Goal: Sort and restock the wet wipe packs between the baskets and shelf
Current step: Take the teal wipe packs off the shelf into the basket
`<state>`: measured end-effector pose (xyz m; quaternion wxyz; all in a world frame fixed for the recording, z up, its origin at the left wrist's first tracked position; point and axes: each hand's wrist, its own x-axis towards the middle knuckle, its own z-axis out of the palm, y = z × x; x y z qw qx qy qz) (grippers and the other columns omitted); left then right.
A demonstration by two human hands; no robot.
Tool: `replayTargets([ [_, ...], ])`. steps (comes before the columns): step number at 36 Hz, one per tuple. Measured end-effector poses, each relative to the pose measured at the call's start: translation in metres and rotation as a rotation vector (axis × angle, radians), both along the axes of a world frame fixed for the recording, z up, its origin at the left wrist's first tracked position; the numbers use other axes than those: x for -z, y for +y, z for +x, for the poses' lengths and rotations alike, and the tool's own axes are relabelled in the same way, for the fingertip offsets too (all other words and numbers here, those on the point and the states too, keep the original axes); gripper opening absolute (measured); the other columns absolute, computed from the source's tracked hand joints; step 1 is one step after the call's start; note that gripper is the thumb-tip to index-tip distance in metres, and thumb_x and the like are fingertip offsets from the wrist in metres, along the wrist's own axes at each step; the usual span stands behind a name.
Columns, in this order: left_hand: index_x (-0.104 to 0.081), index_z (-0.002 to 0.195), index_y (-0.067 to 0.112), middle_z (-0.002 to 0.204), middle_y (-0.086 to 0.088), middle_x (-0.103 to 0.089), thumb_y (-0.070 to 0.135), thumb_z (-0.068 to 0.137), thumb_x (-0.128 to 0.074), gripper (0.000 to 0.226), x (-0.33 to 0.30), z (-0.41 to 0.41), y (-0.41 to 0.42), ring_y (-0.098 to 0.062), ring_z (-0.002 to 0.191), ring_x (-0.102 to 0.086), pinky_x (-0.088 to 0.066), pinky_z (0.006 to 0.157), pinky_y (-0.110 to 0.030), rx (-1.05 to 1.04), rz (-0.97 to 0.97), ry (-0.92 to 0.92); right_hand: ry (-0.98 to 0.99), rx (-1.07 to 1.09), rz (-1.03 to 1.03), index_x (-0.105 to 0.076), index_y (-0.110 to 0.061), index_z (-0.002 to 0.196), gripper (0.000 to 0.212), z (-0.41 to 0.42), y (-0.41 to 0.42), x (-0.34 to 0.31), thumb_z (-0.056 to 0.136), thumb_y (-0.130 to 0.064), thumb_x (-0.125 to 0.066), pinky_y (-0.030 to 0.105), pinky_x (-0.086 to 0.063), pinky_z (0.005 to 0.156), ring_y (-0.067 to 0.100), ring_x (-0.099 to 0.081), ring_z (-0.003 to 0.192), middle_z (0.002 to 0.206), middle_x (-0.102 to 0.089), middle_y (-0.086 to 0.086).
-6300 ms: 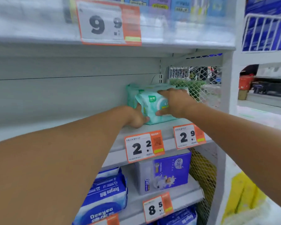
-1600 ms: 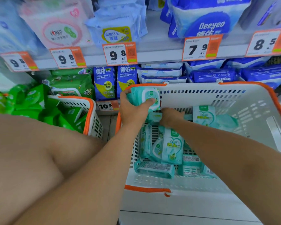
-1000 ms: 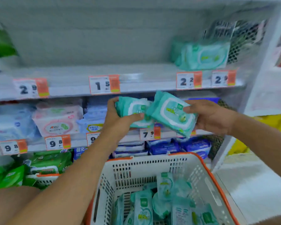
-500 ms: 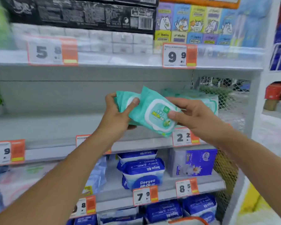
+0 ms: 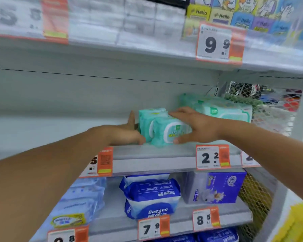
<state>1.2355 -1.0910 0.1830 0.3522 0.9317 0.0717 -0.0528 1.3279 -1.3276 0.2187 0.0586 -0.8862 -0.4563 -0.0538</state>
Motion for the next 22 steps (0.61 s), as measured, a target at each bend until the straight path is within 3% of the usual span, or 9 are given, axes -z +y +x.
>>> replayTargets([
  [3,-0.01,0.149,0.025,0.137,0.002,-0.044,0.038,0.061,-0.06,0.102,0.002,0.009,0.001,-0.016,0.115,-0.049,-0.041,0.102,-0.036,0.014,0.092,0.071,-0.068,-0.052,-0.059,-0.003,-0.027,0.16,0.106,0.0,0.016,0.002,0.084,-0.048,-0.074,0.035,-0.01,0.124,0.022,0.001,0.154,0.167,0.009,0.002],
  [5,-0.022,0.146,0.024,0.133,0.0,-0.043,0.035,0.083,-0.053,0.071,-0.002,0.015,-0.005,-0.014,0.108,-0.049,-0.037,0.097,-0.031,0.047,0.15,0.124,-0.059,-0.061,-0.098,0.005,-0.03,0.159,0.111,0.003,0.027,-0.001,0.083,-0.048,-0.075,0.037,-0.008,0.125,0.023,0.008,0.153,0.166,0.018,0.0],
  [6,-0.018,0.15,0.027,0.14,0.002,-0.04,0.038,0.093,-0.045,0.065,-0.004,0.018,-0.007,-0.015,0.117,-0.047,-0.033,0.103,-0.032,0.061,0.199,0.141,-0.045,-0.054,-0.119,0.008,-0.032,0.158,0.113,0.004,0.033,-0.004,0.083,-0.05,-0.074,0.04,-0.007,0.125,0.024,0.01,0.153,0.165,0.02,0.0],
  [8,0.001,0.156,0.035,0.161,0.009,-0.016,0.061,0.092,-0.026,0.074,-0.003,0.025,-0.007,-0.018,0.147,-0.021,-0.015,0.12,-0.042,0.095,0.383,0.186,-0.018,-0.018,-0.163,0.014,-0.036,0.156,0.113,0.009,0.043,-0.008,0.084,-0.054,-0.071,0.049,-0.008,0.124,0.027,0.013,0.153,0.165,0.022,-0.001],
  [10,0.009,0.154,0.039,0.164,0.012,0.004,0.069,0.092,-0.015,0.073,-0.002,0.034,-0.007,-0.022,0.153,0.0,-0.004,0.122,-0.051,0.112,0.566,0.224,-0.028,0.032,-0.22,0.018,-0.039,0.154,0.114,0.013,0.052,-0.012,0.083,-0.057,-0.07,0.058,-0.01,0.121,0.028,0.011,0.153,0.166,0.018,-0.001],
  [14,0.01,0.153,0.043,0.163,0.013,0.012,0.058,0.102,-0.012,0.058,-0.006,0.05,-0.008,-0.02,0.152,0.003,0.001,0.122,-0.049,0.101,0.608,0.249,-0.015,0.114,-0.281,0.01,-0.042,0.156,0.114,0.039,0.062,-0.017,0.081,-0.05,-0.076,0.05,-0.023,0.12,0.032,-0.013,0.152,0.167,-0.002,0.004],
  [17,0.014,0.155,0.034,0.163,0.011,0.016,0.052,0.104,-0.007,0.058,-0.008,0.052,-0.012,-0.019,0.152,0.004,0.004,0.12,-0.043,0.081,0.642,0.26,-0.026,0.168,-0.262,0.004,-0.038,0.157,0.114,0.067,0.062,-0.013,0.08,-0.044,-0.079,0.044,-0.03,0.118,0.031,-0.027,0.148,0.165,-0.015,0.005],
  [22,0.013,0.155,0.032,0.163,0.011,0.017,0.053,0.103,-0.007,0.06,-0.003,0.055,-0.01,-0.022,0.152,0.006,0.004,0.12,-0.043,0.069,0.688,0.246,-0.068,0.213,-0.205,0.006,-0.023,0.159,0.115,0.083,0.067,-0.004,0.083,-0.042,-0.078,0.044,-0.032,0.116,0.034,-0.029,0.146,0.164,-0.02,0.01],
])
